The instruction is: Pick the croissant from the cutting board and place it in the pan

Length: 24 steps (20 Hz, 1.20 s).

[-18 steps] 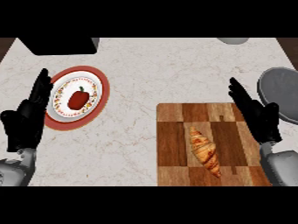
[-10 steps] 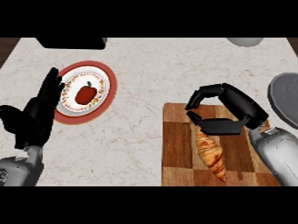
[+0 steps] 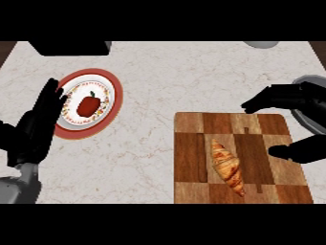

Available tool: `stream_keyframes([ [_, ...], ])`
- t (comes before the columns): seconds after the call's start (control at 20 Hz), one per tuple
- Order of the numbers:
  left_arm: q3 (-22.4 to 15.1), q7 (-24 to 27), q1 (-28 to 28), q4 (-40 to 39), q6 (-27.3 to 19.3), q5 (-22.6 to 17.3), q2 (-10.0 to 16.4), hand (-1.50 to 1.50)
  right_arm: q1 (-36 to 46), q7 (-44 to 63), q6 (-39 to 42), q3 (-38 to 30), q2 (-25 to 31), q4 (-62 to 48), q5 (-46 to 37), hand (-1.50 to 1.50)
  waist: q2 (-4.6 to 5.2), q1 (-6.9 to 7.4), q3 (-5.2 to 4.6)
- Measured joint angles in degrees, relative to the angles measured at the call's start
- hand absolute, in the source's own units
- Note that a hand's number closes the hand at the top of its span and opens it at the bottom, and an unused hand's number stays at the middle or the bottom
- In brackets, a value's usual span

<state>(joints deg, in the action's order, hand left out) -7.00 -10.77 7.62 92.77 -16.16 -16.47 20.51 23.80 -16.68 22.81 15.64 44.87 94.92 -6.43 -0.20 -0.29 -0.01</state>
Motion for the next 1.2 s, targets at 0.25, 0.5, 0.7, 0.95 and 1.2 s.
stream_keyframes([
  [0.25, 1.35, 0.40, 1.47, -2.16, 1.75, -0.30, -0.10, 0.00, 3.07, -0.75, 3.20, 1.65, 1.66, 3.69, -5.95, -1.50, 0.14, 0.29, -0.01],
  [0.5, 2.13, 0.70, 2.05, -3.23, 2.85, -0.34, -0.35, 0.00, 6.72, 5.13, 7.55, 6.67, 1.36, 8.74, -12.32, -1.50, 0.11, 0.65, -0.06],
  [0.7, 1.95, 0.90, 1.75, -3.19, 3.25, -0.01, -0.78, 0.00, 11.06, 11.23, 10.38, 13.57, -1.69, 9.56, -19.94, -1.50, 0.19, 1.23, -0.08],
  [0.95, 2.54, 0.57, 1.90, -3.05, 4.00, -0.13, -0.87, 0.00, 14.95, 16.85, 17.20, 20.20, -4.66, 8.68, -26.06, -1.50, 0.20, 1.15, -0.08],
  [1.2, 2.53, -0.18, 1.34, -1.93, 3.39, 0.48, -1.36, 0.00, 15.47, 20.67, 25.90, 26.07, -4.42, 8.62, -30.14, -1.50, 0.10, 0.86, -0.06],
])
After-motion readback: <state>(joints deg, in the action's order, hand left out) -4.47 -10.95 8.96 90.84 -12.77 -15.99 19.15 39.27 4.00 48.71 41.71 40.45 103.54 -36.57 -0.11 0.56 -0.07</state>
